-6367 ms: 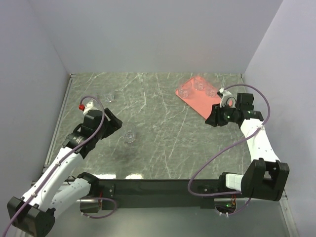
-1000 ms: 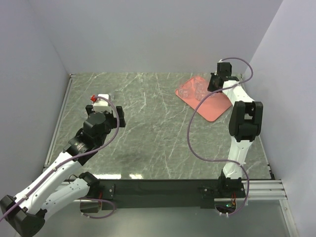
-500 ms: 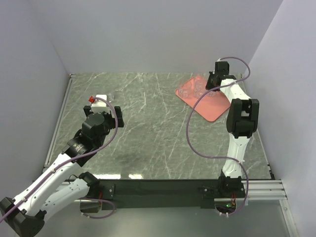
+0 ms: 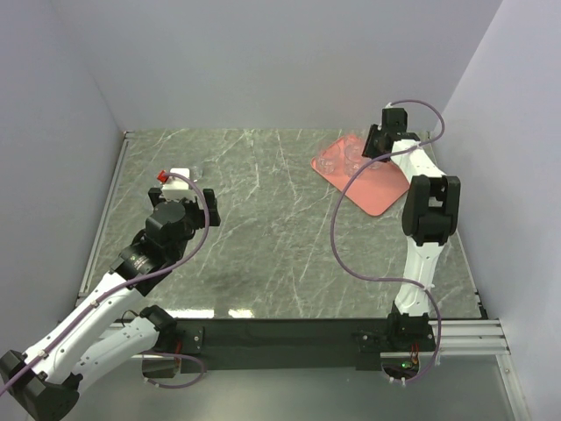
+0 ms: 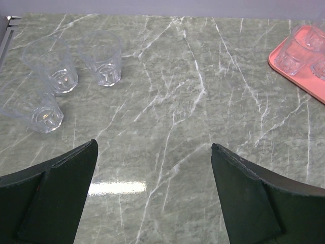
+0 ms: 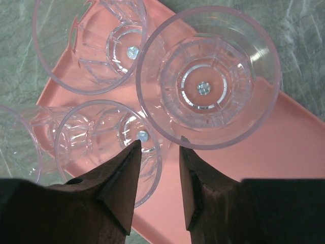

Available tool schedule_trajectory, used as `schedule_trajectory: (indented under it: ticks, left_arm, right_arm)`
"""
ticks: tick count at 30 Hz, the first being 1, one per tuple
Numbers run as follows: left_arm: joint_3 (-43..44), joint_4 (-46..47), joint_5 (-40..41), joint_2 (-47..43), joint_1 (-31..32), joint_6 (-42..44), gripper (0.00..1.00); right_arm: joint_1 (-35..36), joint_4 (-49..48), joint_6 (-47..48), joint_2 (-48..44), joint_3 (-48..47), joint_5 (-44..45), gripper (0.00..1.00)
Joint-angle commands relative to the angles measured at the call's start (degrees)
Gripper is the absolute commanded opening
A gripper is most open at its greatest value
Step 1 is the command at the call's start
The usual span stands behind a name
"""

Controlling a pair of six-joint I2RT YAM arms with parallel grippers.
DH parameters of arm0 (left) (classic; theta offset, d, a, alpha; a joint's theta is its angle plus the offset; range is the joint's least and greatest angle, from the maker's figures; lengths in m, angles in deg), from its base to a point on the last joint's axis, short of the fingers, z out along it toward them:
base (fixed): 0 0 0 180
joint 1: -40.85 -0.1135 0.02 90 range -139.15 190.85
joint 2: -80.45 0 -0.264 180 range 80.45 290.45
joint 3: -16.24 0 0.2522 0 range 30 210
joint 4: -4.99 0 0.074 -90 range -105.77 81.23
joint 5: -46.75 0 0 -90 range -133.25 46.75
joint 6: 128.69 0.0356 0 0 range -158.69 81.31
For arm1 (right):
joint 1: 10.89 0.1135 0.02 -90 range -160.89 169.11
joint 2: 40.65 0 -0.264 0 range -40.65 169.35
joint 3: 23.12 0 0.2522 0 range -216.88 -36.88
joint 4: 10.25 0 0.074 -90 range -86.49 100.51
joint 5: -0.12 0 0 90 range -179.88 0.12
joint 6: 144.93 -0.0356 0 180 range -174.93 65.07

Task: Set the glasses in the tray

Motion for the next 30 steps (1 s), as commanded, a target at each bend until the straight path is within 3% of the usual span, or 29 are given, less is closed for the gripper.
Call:
schedule_trajectory:
  ticks: [1, 11, 16, 19, 23, 30]
  left_arm:
    - [-0.7, 1.3, -0.7, -1.0, -0.6, 0.3, 0.99]
    - [-1.4, 2.5, -1.9, -2.2, -2.2, -1.6, 0.99]
    - [-1.4, 3.8, -4.9, -1.7, -5.8, -3.7, 0.99]
    - [-1.1, 4.7, -7.4, -0.3, -9.3, -6.7, 0.99]
    - [1.2, 3.5, -9.2, 3.9, -16.5, -14.3, 0.99]
    - [6.3, 0.9, -18.9, 13.7, -29.9, -25.3, 0.99]
  right_arm:
    - [0.2, -2.5, 0.8, -5.0, -0.1, 0.3, 0.44]
    - [0.2, -4.3, 3.1, -19.5, 11.7, -0.9, 0.45]
    - [0.2, -3.6, 6.9, -28.0, 19.4, -4.3, 0.46]
    - [0.2, -0.1, 10.9, -33.3, 22.6, -8.0, 0.46]
    - [0.2, 4.2, 24.4, -43.0, 29.2, -23.6, 0.47]
    - [0.2, 5.7, 33.5, -55.6, 44.4, -31.6, 0.50]
